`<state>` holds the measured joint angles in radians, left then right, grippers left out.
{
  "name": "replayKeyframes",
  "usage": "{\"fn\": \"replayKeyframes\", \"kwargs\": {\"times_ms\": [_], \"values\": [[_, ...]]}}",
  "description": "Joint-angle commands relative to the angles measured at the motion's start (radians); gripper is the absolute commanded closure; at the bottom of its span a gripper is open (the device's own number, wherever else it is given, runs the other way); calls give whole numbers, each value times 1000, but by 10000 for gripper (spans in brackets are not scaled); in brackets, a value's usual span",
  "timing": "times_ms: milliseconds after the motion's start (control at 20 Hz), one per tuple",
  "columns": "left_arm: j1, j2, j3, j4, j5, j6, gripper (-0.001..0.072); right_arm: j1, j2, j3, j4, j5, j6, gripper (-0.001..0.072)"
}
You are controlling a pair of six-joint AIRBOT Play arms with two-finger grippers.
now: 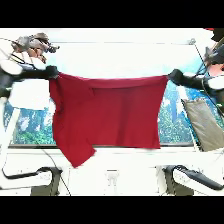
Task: Fold the shirts.
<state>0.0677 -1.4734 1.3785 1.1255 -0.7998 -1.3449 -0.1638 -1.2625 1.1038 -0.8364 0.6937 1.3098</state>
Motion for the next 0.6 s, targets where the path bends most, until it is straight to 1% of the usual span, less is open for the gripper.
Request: {"fn": "replayKeyframes", "kwargs": {"times_ms": [0,150,250,300,350,450,500,550], "values": [[-30,-204,61,62,160,-47,694,26,-184,-22,62,-236,-30,687],[-30,-231,171,76,148,-40,694,25,-210,26,28,-237,-37,687],[-30,-219,239,118,117,-36,695,24,-208,82,-24,-172,-35,687],[-30,-204,262,117,74,-36,695,24,-206,113,-50,-126,-35,687],[-30,-188,273,117,-16,-36,694,24,-204,142,-69,-64,-31,687],[-30,-163,270,134,-255,-36,695,25,-187,163,-94,25,-23,687],[-31,-157,249,141,-331,-35,694,26,-179,163,-103,73,-23,686],[-31,-151,217,156,-362,-35,695,27,-174,163,-124,135,-19,687]]}}
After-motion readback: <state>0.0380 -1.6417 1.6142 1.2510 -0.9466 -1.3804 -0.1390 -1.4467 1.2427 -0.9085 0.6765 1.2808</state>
